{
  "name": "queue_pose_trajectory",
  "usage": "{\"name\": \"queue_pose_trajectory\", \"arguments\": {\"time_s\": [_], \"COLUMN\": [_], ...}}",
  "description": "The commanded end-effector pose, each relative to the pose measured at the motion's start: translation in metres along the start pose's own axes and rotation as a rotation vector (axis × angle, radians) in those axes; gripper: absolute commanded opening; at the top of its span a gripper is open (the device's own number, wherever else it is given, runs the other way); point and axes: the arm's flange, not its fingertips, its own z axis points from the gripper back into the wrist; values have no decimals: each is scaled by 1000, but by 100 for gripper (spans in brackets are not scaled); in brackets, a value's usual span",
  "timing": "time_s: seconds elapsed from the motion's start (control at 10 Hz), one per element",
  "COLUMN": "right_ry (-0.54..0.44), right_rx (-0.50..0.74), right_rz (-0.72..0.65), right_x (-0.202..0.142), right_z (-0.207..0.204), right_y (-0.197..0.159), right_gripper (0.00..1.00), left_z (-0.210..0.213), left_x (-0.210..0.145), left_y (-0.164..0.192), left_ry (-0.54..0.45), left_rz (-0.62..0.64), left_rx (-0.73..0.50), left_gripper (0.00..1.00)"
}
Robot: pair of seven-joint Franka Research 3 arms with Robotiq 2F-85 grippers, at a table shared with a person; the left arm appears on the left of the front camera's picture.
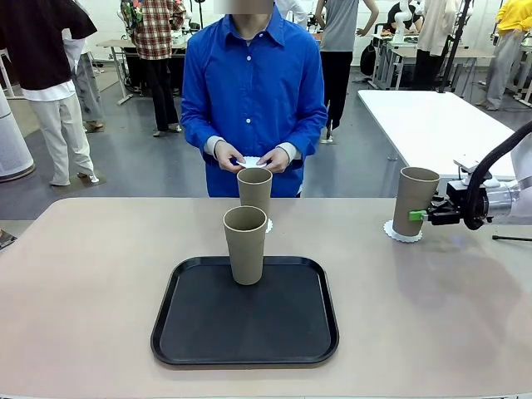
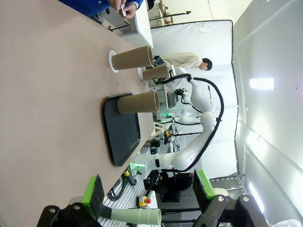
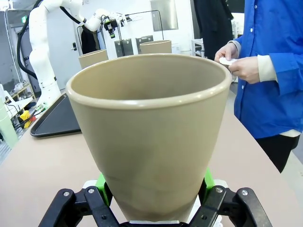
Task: Place coasters on the table and set cups on them.
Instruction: Take one Reusable plastic cup from the Flat Tray and place it on a coaster set by the human.
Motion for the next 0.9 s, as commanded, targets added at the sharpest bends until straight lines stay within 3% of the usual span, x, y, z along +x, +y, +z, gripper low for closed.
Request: {"name": "queue_pose_trajectory", "arguments": {"time_s": [0.0,0.8], "right_ry": [6,31], "right_rx": [38,30], "right_rz": [41,38], "right_x": [-2,-14], "right_z": [1,-3], "right_y": [-8,-23], "right_gripper": [83,83], "left_z": [1,1], "left_x": [1,1], "left_y": [-3,-3], "left_ry": [-12,-12], "left_rz": [2,2], "left_rx": [-7,-7], "left_gripper": [100,100]}}
